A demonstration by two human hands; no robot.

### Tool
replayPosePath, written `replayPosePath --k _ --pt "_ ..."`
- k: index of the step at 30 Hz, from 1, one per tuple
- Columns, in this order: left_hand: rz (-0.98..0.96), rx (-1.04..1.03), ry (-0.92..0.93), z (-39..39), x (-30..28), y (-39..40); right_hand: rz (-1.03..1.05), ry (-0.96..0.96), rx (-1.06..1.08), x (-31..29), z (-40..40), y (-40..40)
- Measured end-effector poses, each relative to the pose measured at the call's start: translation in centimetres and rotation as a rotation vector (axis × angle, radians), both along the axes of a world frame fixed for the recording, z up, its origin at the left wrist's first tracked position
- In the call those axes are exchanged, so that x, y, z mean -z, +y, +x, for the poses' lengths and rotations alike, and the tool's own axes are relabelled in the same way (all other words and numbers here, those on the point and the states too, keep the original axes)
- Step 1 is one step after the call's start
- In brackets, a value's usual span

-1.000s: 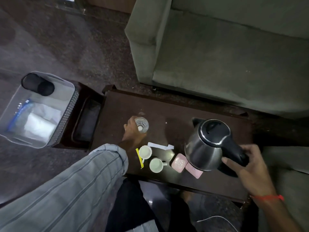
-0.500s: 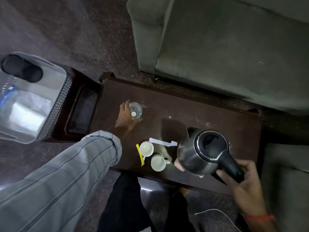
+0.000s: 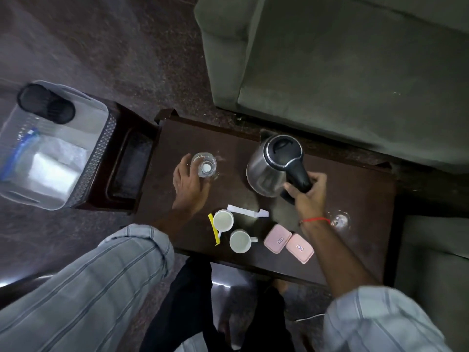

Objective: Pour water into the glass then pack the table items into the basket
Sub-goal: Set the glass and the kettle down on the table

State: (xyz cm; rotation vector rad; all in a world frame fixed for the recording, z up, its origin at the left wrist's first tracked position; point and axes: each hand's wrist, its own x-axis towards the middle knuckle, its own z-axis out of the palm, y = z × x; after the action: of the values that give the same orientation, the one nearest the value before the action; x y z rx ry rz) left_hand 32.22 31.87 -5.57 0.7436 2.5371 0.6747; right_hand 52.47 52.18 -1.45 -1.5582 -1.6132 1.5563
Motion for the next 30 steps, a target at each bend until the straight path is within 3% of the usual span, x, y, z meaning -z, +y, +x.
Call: replayPosePath --k 6,18,27,30 --pt "-0.04 -0.005 -0.034 0.5 0.6 -1.8 -0.076 -0.015 0.039 3.9 -2.8 1.3" --pt "-0.109 0.106 -0.051 2.8 3.3 -5.0 0.012 -0.245 -0.118 6.2 0.0 1.0" --pt "-0.076 0.042 -0.081 4.5 0.7 -6.5 0.405 -0.364 -0.127 0.1 1.6 -2.5" --pt "-0.065 0.012 -0.052 4.2 -0.7 -7.2 0.51 -0.374 -0.219 -1.7 1.7 -4.2"
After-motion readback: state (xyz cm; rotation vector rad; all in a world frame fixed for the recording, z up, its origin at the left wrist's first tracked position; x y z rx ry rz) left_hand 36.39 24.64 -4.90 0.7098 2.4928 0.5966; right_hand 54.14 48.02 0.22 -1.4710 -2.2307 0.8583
